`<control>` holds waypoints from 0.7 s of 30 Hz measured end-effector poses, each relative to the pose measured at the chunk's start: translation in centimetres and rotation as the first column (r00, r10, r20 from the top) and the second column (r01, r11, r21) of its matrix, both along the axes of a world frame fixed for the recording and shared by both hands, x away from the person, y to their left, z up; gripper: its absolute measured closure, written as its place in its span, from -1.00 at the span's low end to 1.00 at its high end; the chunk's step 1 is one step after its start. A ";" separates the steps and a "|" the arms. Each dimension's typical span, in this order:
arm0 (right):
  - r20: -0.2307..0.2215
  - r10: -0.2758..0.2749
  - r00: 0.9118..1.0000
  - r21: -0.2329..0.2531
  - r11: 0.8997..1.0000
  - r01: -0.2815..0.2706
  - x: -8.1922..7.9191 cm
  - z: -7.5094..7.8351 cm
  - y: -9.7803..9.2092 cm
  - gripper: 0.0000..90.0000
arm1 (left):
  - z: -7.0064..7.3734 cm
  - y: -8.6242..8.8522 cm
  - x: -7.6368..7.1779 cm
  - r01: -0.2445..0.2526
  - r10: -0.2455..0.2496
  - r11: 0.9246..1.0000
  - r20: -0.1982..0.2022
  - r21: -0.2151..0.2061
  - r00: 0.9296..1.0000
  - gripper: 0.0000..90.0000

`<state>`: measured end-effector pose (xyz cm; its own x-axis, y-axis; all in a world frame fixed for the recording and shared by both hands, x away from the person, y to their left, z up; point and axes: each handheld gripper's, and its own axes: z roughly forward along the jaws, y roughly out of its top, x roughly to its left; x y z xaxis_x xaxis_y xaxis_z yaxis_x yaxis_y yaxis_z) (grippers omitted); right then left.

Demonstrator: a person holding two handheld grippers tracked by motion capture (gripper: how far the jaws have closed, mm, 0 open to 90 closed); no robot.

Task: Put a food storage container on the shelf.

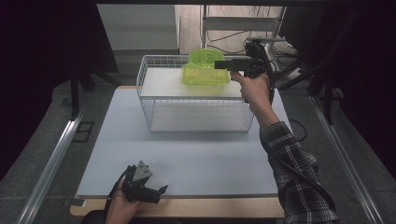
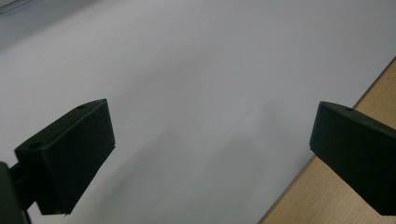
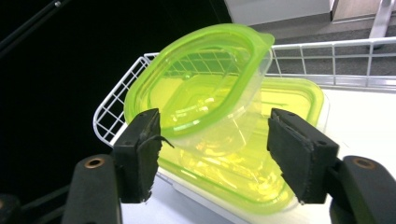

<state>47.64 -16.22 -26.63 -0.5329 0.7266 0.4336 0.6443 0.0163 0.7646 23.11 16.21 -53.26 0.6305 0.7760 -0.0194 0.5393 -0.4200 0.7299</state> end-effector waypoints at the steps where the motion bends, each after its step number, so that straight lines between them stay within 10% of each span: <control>1: 0.005 0.005 1.000 -0.005 1.000 -0.005 -0.1 -0.1 -0.1 -0.25 | 0.0 0.0 0.0 0.000 0.000 1.000 0.000 0.001 1.000 -1.00; 21: 0.032 0.104 0.994 -0.080 0.992 -0.102 -2.7 -1.9 -1.1 -0.46 | -0.1 -0.1 0.0 -0.001 0.001 1.000 -0.005 0.009 1.000 -1.00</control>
<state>44.90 -17.28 -28.53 -0.6210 0.6978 0.3570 0.6082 0.1416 0.7811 23.12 16.14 -53.34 0.6296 0.7768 -0.0156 0.5431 -0.4257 0.7238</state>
